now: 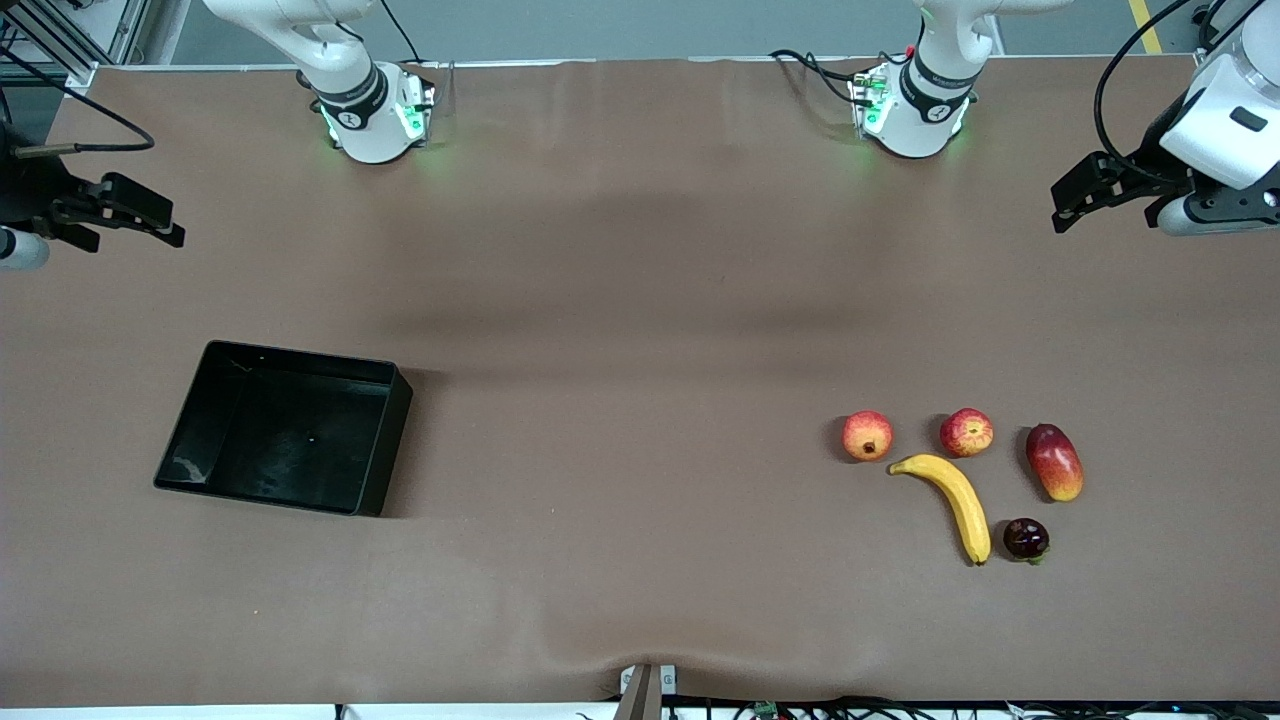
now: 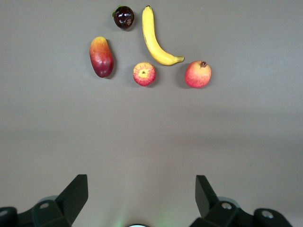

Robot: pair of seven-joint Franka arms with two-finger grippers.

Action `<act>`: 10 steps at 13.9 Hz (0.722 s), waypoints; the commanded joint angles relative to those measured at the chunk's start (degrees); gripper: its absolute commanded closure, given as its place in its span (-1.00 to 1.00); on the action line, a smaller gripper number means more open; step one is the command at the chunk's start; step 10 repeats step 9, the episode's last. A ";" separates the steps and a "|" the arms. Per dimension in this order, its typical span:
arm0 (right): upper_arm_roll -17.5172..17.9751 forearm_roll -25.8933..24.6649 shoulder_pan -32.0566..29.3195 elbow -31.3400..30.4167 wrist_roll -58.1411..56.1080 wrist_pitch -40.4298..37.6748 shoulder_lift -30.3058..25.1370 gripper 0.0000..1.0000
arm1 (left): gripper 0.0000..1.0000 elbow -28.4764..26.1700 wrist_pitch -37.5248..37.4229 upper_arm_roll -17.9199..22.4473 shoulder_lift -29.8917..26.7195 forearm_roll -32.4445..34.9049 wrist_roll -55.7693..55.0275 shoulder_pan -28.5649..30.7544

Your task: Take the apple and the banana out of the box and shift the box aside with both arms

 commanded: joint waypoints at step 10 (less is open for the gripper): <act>0.04 -1.30 -0.16 0.64 1.05 -0.16 -0.29 -1.00 | -1.00 1.81 -1.38 -0.10 0.66 -0.11 1.01 1.01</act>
